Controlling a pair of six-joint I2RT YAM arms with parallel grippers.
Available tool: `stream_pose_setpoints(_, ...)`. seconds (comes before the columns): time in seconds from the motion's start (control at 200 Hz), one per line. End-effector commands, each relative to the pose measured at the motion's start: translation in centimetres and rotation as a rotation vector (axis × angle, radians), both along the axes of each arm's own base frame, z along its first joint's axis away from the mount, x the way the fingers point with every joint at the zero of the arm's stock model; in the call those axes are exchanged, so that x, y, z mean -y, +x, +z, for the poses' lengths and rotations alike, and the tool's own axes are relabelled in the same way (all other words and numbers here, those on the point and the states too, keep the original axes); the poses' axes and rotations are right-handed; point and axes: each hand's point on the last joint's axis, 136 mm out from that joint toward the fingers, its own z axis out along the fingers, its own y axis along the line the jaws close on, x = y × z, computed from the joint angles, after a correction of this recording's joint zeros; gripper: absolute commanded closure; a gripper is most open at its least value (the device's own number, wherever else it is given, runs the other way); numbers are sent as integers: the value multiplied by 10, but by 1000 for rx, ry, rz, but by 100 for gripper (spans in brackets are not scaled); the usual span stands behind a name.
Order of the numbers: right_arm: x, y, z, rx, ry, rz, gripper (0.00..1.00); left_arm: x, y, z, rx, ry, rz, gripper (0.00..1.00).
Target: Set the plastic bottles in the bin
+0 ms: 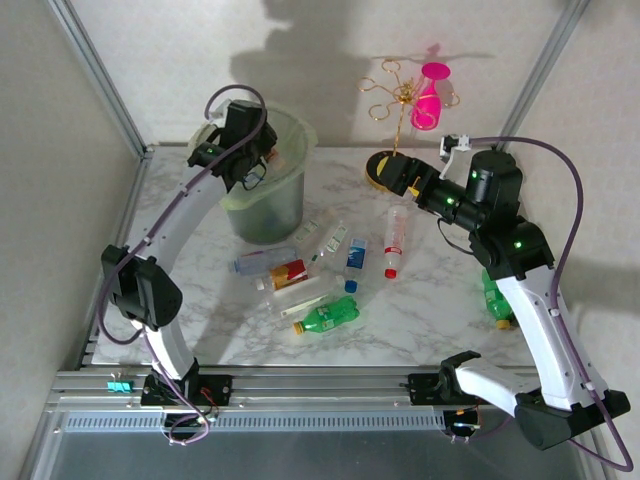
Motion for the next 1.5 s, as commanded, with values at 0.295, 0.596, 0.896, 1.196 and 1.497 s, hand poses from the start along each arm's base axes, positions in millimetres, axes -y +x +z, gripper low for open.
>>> stream_pose_setpoints(0.295, 8, -1, 2, 24, -9, -33, 1, -9, 15, -63, -148, -73, 64, 64)
stream_pose_setpoints(0.596, 12, -3, -1, 28, -20, -48, 1, -10, 20, -58, -155, -66, 72, 29)
stream_pose_setpoints(0.896, 12, 0, 0, 30, -33, -52, 1, -18, 12, 2, -57, -74, 84, 20)
stream_pose_setpoints(1.196, 82, 13, -81, -219, -335, -402, 1, -5, -37, 49, 27, -146, 18, 21)
stream_pose_setpoints(1.497, 142, 3, -171, -354, -534, -609, 1, 28, -114, 109, 192, -43, -183, 26)
